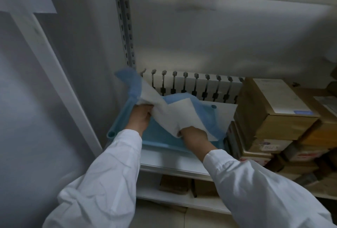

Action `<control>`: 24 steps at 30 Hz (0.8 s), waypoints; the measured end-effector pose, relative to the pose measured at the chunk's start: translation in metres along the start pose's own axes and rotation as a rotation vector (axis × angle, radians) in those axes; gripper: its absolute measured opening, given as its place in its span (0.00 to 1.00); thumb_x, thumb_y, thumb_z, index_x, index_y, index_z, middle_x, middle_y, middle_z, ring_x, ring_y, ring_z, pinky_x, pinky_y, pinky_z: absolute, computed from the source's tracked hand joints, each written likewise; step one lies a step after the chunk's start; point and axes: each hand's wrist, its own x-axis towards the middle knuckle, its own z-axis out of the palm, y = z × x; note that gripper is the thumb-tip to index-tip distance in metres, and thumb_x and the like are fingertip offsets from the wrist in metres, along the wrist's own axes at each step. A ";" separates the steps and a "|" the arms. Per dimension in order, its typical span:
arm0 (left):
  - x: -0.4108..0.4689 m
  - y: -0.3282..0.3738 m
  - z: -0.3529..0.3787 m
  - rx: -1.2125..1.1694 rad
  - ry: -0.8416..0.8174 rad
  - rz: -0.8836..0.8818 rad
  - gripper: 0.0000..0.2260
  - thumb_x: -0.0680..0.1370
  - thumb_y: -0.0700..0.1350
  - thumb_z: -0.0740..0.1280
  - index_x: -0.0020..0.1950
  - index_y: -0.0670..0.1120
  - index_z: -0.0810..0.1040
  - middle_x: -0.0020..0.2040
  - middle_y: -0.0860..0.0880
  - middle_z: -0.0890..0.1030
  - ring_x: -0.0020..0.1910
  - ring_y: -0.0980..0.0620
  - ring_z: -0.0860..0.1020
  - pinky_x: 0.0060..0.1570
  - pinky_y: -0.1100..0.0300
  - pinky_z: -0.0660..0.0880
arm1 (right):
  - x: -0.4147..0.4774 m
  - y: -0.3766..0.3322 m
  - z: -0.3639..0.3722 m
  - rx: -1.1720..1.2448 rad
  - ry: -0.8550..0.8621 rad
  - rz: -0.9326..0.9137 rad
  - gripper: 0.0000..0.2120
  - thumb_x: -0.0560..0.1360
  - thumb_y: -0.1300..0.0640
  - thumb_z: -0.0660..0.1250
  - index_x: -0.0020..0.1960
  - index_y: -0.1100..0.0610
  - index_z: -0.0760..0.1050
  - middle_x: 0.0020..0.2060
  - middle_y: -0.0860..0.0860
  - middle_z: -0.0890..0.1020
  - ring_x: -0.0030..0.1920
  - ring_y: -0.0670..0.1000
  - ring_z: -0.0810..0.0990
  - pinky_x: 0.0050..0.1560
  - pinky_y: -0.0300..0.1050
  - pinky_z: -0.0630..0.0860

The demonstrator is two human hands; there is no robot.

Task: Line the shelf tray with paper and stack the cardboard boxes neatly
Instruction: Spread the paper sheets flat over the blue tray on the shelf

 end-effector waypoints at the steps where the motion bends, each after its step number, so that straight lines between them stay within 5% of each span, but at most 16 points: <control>1: 0.004 -0.001 0.000 -0.043 -0.027 0.010 0.19 0.76 0.28 0.59 0.67 0.34 0.69 0.64 0.40 0.74 0.58 0.45 0.73 0.58 0.56 0.70 | 0.001 -0.002 0.002 -0.005 0.009 0.000 0.19 0.80 0.60 0.56 0.68 0.48 0.71 0.65 0.55 0.74 0.64 0.58 0.74 0.61 0.49 0.71; 3: 0.009 0.002 -0.005 0.063 0.175 -0.079 0.17 0.78 0.31 0.57 0.67 0.35 0.69 0.67 0.40 0.73 0.60 0.45 0.74 0.57 0.56 0.71 | 0.003 -0.006 0.006 -0.023 0.026 -0.014 0.18 0.80 0.62 0.55 0.68 0.53 0.71 0.64 0.56 0.73 0.64 0.59 0.74 0.61 0.50 0.71; 6: -0.014 -0.002 -0.019 1.055 0.402 -0.035 0.17 0.82 0.41 0.56 0.70 0.41 0.68 0.72 0.44 0.68 0.71 0.45 0.67 0.65 0.57 0.66 | 0.003 -0.009 0.012 0.013 -0.005 -0.088 0.18 0.80 0.63 0.56 0.69 0.57 0.70 0.65 0.58 0.72 0.64 0.60 0.73 0.63 0.50 0.70; 7: -0.016 -0.007 -0.026 1.031 0.466 -0.107 0.17 0.82 0.42 0.56 0.71 0.41 0.67 0.72 0.45 0.67 0.71 0.45 0.66 0.62 0.58 0.68 | 0.002 -0.010 0.013 0.037 -0.035 -0.134 0.20 0.79 0.63 0.56 0.70 0.55 0.69 0.66 0.58 0.72 0.65 0.60 0.73 0.64 0.50 0.70; 9: -0.018 -0.014 -0.040 0.595 0.574 -0.206 0.20 0.82 0.42 0.55 0.74 0.38 0.61 0.73 0.42 0.65 0.71 0.43 0.67 0.49 0.61 0.71 | 0.000 -0.009 0.014 0.090 -0.067 -0.217 0.22 0.78 0.64 0.57 0.70 0.51 0.69 0.67 0.56 0.72 0.65 0.59 0.72 0.65 0.49 0.69; 10: -0.019 -0.015 -0.042 0.446 0.611 -0.186 0.22 0.82 0.42 0.55 0.75 0.38 0.57 0.74 0.40 0.63 0.71 0.41 0.66 0.50 0.59 0.71 | 0.000 -0.007 0.014 0.105 -0.058 -0.238 0.22 0.78 0.64 0.57 0.70 0.50 0.70 0.67 0.55 0.73 0.65 0.58 0.72 0.65 0.48 0.69; 12: -0.021 -0.020 -0.037 0.593 0.622 -0.106 0.30 0.79 0.42 0.59 0.77 0.40 0.48 0.76 0.38 0.56 0.74 0.39 0.60 0.67 0.50 0.65 | 0.001 -0.005 0.015 0.122 -0.030 -0.254 0.20 0.78 0.61 0.59 0.68 0.49 0.72 0.66 0.53 0.75 0.64 0.57 0.74 0.64 0.47 0.70; 15: -0.018 -0.022 -0.022 1.111 0.547 0.042 0.36 0.77 0.41 0.63 0.78 0.49 0.44 0.78 0.43 0.45 0.77 0.40 0.47 0.73 0.45 0.49 | 0.001 -0.006 0.013 0.290 -0.049 -0.207 0.15 0.78 0.48 0.61 0.61 0.52 0.78 0.60 0.52 0.79 0.59 0.55 0.77 0.58 0.45 0.71; 19: -0.005 -0.039 -0.012 1.575 -0.126 0.032 0.23 0.80 0.52 0.57 0.75 0.55 0.58 0.77 0.48 0.52 0.75 0.38 0.51 0.73 0.40 0.50 | 0.009 -0.003 0.006 0.533 0.037 -0.044 0.16 0.80 0.49 0.56 0.47 0.58 0.76 0.53 0.59 0.79 0.52 0.57 0.77 0.49 0.44 0.68; 21: -0.004 -0.052 -0.011 1.667 -0.252 -0.033 0.23 0.80 0.55 0.55 0.75 0.55 0.57 0.77 0.48 0.52 0.74 0.37 0.53 0.71 0.38 0.52 | 0.015 0.003 0.009 0.456 0.065 0.004 0.14 0.81 0.53 0.56 0.58 0.59 0.76 0.62 0.59 0.76 0.62 0.60 0.74 0.57 0.46 0.70; 24: -0.003 -0.063 -0.011 1.725 -0.198 -0.029 0.26 0.80 0.57 0.55 0.76 0.56 0.50 0.78 0.47 0.45 0.75 0.36 0.48 0.72 0.39 0.50 | 0.019 0.009 0.014 0.444 0.010 0.029 0.20 0.81 0.54 0.56 0.71 0.58 0.67 0.70 0.58 0.68 0.69 0.59 0.68 0.67 0.46 0.64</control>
